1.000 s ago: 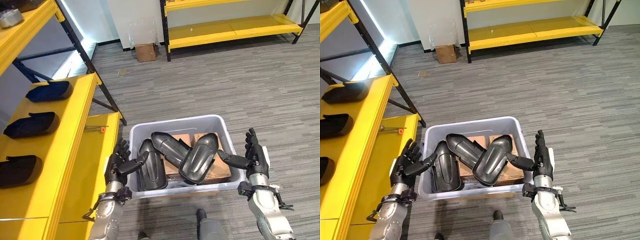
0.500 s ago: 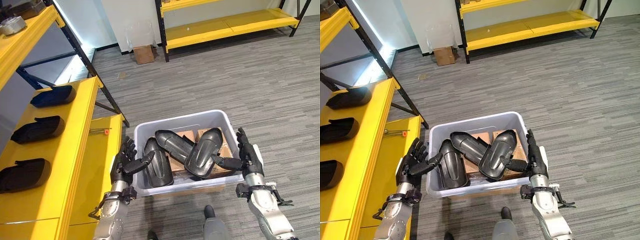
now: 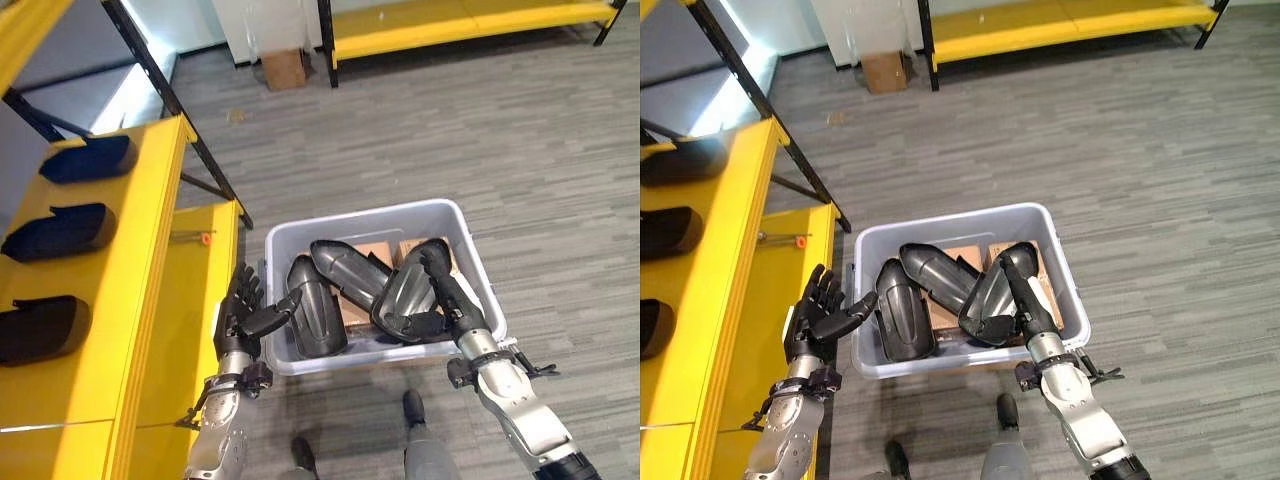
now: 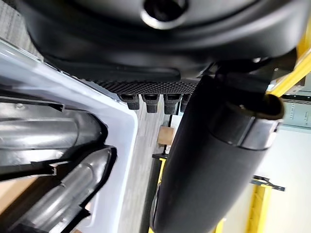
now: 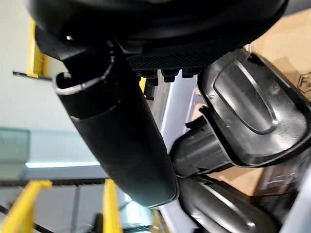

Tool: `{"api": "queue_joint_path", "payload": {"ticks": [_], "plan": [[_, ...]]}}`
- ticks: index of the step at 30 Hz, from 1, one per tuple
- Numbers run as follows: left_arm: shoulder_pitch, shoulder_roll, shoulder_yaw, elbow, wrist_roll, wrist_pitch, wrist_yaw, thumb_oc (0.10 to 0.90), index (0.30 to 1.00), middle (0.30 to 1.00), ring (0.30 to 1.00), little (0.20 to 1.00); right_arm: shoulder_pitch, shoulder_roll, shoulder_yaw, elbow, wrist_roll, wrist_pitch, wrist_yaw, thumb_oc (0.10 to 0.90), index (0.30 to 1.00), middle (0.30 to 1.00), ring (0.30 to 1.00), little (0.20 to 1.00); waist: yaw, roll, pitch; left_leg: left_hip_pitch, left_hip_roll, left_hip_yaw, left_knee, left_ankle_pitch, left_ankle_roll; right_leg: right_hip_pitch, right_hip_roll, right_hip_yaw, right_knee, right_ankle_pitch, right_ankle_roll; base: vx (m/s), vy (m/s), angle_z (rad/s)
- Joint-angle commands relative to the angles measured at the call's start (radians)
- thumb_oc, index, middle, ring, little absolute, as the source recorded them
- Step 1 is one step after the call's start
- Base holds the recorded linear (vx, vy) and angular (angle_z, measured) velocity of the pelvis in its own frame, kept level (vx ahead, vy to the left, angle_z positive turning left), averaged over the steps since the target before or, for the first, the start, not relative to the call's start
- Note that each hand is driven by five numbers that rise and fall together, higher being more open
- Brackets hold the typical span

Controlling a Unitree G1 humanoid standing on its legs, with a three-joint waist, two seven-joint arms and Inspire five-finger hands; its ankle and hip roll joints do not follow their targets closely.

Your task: Move parts from the plastic box to the shelf.

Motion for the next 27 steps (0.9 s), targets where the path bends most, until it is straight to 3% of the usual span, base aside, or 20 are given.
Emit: {"api": "queue_joint_path", "payload": {"ticks": [1, 8, 11, 13, 14, 16, 17, 19, 20, 21, 22, 24, 27], "plan": [[-0.076, 0.072, 0.046, -0.078, 0.073, -0.088, 0.089, 0.900, 1.000, 1.000, 1.000, 1.000, -0.100, 0.032, -0.007, -0.117, -0.073, -0.024, -0.036, 0.900, 1.000, 1.000, 1.000, 1.000, 0.005, -0.018, -0.025, -0.025, -0.024, -0.065, 0.076, -0.106, 0.028, 0.070, 0.000, -0.040, 0.096, -0.213, -0.017, -0.09, -0.025, 0.02], [-0.101, 0.056, 0.050, -0.075, 0.123, -0.099, 0.179, 0.900, 1.000, 1.000, 1.000, 1.000, -0.121, 0.055, 0.038, -0.100, -0.077, 0.007, -0.091, 0.900, 1.000, 1.000, 1.000, 1.000, 0.011, -0.018, -0.001, -0.034, -0.029, -0.074, 0.069, -0.102, 0.034, 0.065, -0.009, -0.041, 0.090, -0.207, -0.011, -0.03, -0.035, 0.01], [-0.104, 0.055, 0.045, -0.085, 0.160, -0.068, 0.186, 0.900, 1.000, 1.000, 1.000, 1.000, -0.101, 0.057, 0.032, -0.095, -0.067, 0.005, -0.098, 0.900, 1.000, 1.000, 1.000, 1.000, 0.006, -0.021, -0.004, -0.018, -0.035, -0.065, 0.085, -0.114, 0.041, 0.082, -0.005, -0.044, 0.104, -0.219, -0.017, 0.09, -0.064, 0.04], [-0.094, 0.053, 0.045, -0.087, 0.167, -0.078, 0.199, 0.900, 1.000, 1.000, 1.000, 1.000, -0.089, 0.055, 0.023, -0.093, -0.044, 0.000, -0.104, 0.900, 1.000, 1.000, 1.000, 1.000, 0.002, -0.027, -0.007, -0.012, -0.044, -0.035, 0.140, -0.142, 0.051, 0.087, -0.009, -0.052, 0.124, -0.231, -0.029, 0.07, -0.046, 0.17], [-0.084, 0.047, 0.045, -0.090, 0.151, -0.094, 0.207, 0.900, 1.000, 1.000, 1.000, 1.000, -0.073, 0.047, 0.011, -0.093, -0.053, -0.012, -0.107, 0.900, 1.000, 1.000, 1.000, 1.000, 0.001, -0.038, -0.004, -0.037, -0.050, -0.049, 0.265, -0.176, 0.051, 0.091, -0.012, -0.056, 0.157, -0.250, -0.046, 0.00, -0.007, 0.27], [-0.080, 0.047, 0.050, -0.095, 0.148, -0.094, 0.203, 0.900, 1.000, 1.000, 1.000, 1.000, -0.071, 0.041, 0.011, -0.084, -0.065, -0.028, -0.114, 0.900, 1.000, 1.000, 1.000, 1.000, 0.009, -0.044, 0.001, -0.078, -0.057, -0.103, 0.345, -0.164, 0.043, 0.084, -0.006, -0.045, 0.177, -0.254, -0.057, 0.02, 0.093, 0.21], [-0.066, 0.041, 0.059, -0.091, 0.146, -0.093, 0.189, 0.900, 1.000, 1.000, 1.000, 1.000, -0.080, 0.038, 0.018, -0.068, -0.098, -0.046, -0.134, 0.900, 1.000, 1.000, 1.000, 1.000, 0.017, -0.046, 0.011, -0.103, -0.039, -0.181, 0.351, -0.139, 0.039, 0.072, 0.020, -0.002, 0.223, -0.278, -0.070, 0.07, 0.400, 0.10], [-0.058, 0.035, 0.056, -0.063, 0.133, -0.123, 0.140, 0.900, 1.000, 1.000, 1.000, 1.000, -0.115, 0.040, 0.029, -0.074, -0.103, -0.063, -0.165, 0.900, 1.000, 1.000, 1.000, 1.000, 0.005, -0.037, 0.006, -0.082, 0.087, -0.183, 0.132, 0.008, -0.009, 0.046, 0.038, 0.033, 0.239, -0.289, -0.063, 0.06, 0.680, 0.05], [-0.062, 0.036, 0.052, -0.056, 0.134, -0.130, 0.136, 0.900, 1.000, 1.000, 1.000, 1.000, -0.120, 0.040, 0.028, -0.072, -0.097, -0.072, -0.167, 0.900, 1.000, 1.000, 1.000, 1.000, 0.003, -0.037, 0.008, -0.081, 0.097, -0.188, 0.113, 0.029, -0.016, 0.050, 0.039, 0.039, 0.238, -0.291, -0.063, 0.01, 0.582, -0.16], [-0.072, 0.034, 0.048, -0.041, 0.123, -0.140, 0.122, 0.900, 1.000, 1.000, 1.000, 1.000, -0.127, 0.040, 0.025, -0.066, -0.085, -0.086, -0.164, 0.900, 1.000, 1.000, 1.000, 1.000, -0.001, -0.041, 0.008, -0.079, 0.100, -0.186, 0.097, 0.022, -0.014, 0.054, 0.032, 0.054, 0.231, -0.289, -0.056, 0.02, 0.630, -0.44], [-0.098, 0.040, 0.034, -0.005, 0.066, -0.137, 0.093, 0.900, 1.000, 1.000, 1.000, 1.000, -0.135, 0.045, 0.009, -0.071, -0.066, -0.102, -0.159, 0.900, 1.000, 1.000, 1.000, 1.000, -0.001, -0.043, 0.002, -0.083, 0.074, -0.224, 0.090, -0.033, -0.003, 0.031, 0.009, 0.095, 0.231, -0.276, -0.019, 0.02, 0.639, -0.50], [-0.131, 0.054, -0.003, 0.006, 0.083, -0.103, 0.051, 0.900, 1.000, 1.000, 1.000, 1.000, -0.104, 0.043, -0.008, -0.089, -0.035, -0.097, -0.176, 0.900, 1.000, 1.000, 1.000, 1.000, -0.015, -0.058, 0.004, -0.088, 0.038, -0.215, 0.149, -0.103, 0.021, 0.031, -0.034, 0.119, 0.207, -0.231, 0.024, 0.03, 0.443, -0.57], [-0.115, 0.058, -0.034, -0.022, 0.073, -0.063, 0.012, 0.900, 1.000, 1.000, 1.000, 1.000, -0.044, 0.051, -0.028, -0.110, -0.030, -0.096, -0.169, 0.900, 1.000, 1.000, 1.000, 1.000, -0.008, -0.079, -0.011, -0.079, -0.008, -0.174, 0.169, -0.155, 0.049, 0.056, -0.106, 0.111, 0.124, -0.151, 0.069, 0.06, 0.183, -0.30]]}}
